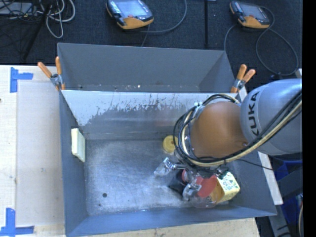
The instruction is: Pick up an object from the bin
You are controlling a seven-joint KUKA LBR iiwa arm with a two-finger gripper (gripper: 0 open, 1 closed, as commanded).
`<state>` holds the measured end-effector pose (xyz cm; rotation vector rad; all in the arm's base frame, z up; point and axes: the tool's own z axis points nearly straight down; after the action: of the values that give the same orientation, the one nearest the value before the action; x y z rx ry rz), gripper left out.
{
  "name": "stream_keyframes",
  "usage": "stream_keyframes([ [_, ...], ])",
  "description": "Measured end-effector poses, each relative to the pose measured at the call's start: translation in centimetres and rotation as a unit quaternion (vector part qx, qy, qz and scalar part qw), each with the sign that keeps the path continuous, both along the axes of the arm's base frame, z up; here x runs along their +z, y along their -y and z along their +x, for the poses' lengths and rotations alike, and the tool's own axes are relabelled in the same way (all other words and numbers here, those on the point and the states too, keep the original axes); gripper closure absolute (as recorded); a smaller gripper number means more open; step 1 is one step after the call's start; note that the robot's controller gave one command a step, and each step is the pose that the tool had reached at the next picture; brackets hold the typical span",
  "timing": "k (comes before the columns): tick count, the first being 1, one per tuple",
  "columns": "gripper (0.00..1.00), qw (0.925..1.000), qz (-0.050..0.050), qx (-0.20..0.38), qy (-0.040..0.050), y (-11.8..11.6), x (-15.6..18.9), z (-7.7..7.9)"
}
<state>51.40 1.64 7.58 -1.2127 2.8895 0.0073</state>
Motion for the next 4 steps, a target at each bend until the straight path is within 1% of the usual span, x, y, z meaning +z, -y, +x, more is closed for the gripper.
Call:
stream_keyframes([
  [1,1.00,0.9992,-0.004,-0.040,-0.0019,5.66,0.02,1.40],
  [2,0.00,0.9991,-0.002,-0.041,0.0031,5.53,-0.10,1.55],
  [3,1.00,0.9991,-0.005,-0.042,-0.0012,5.81,0.03,1.43],
  [4,0.00,0.9991,-0.002,-0.042,0.0035,5.55,-0.09,1.57],
])
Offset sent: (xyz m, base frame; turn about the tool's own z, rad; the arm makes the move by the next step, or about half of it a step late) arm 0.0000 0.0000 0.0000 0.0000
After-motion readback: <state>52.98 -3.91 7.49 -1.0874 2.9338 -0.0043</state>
